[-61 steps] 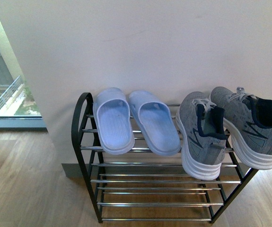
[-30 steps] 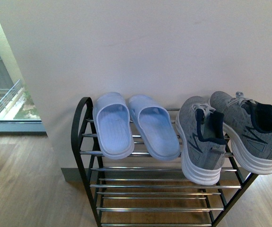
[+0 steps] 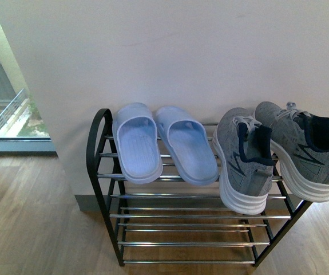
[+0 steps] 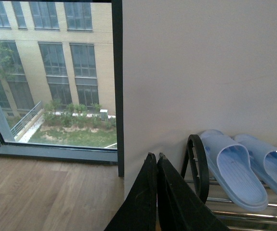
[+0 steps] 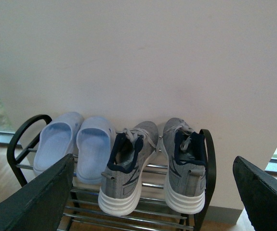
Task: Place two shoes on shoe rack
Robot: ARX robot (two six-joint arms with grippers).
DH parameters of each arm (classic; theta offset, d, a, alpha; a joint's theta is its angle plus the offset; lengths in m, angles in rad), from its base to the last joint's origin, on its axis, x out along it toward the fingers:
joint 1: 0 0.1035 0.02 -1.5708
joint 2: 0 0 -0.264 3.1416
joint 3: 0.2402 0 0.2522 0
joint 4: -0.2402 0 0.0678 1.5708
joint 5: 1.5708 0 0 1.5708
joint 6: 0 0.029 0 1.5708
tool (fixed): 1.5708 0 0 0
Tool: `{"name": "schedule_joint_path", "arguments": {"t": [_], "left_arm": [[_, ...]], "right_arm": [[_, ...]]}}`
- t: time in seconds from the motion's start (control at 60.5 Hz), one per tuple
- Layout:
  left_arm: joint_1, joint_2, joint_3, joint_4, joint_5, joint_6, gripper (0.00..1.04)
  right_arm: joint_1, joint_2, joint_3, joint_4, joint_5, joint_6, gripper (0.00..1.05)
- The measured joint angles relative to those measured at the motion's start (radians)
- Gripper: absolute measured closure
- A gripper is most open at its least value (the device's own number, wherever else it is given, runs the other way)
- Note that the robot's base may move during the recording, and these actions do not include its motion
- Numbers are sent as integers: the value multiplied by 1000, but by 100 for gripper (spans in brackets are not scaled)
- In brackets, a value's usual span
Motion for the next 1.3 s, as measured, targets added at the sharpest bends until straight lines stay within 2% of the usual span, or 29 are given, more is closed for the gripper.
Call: {"name": "schedule_joint_path", "arguments": {"t": [0.529,0.644,1.041,1.074,1.14,1.305], "left_arm": [[0,-165,0,-165,0,0,104],[0,-298,0,-327,0,0,104],[1,-323,0,-340,0,0,104],[1,-323,0,-340,0,0,99],[1,-323,0,-340,0,0,82],[1,-323,0,-340,0,0,49]], "right_arm": [[0,0,0,0,0,0,9],[0,0,0,0,0,0,9],[0,0,0,0,-2,0,9],[0,0,0,0,-2,0,9],[0,0,0,0,-2,0,9],[0,0,0,0,-2,0,9]]}}
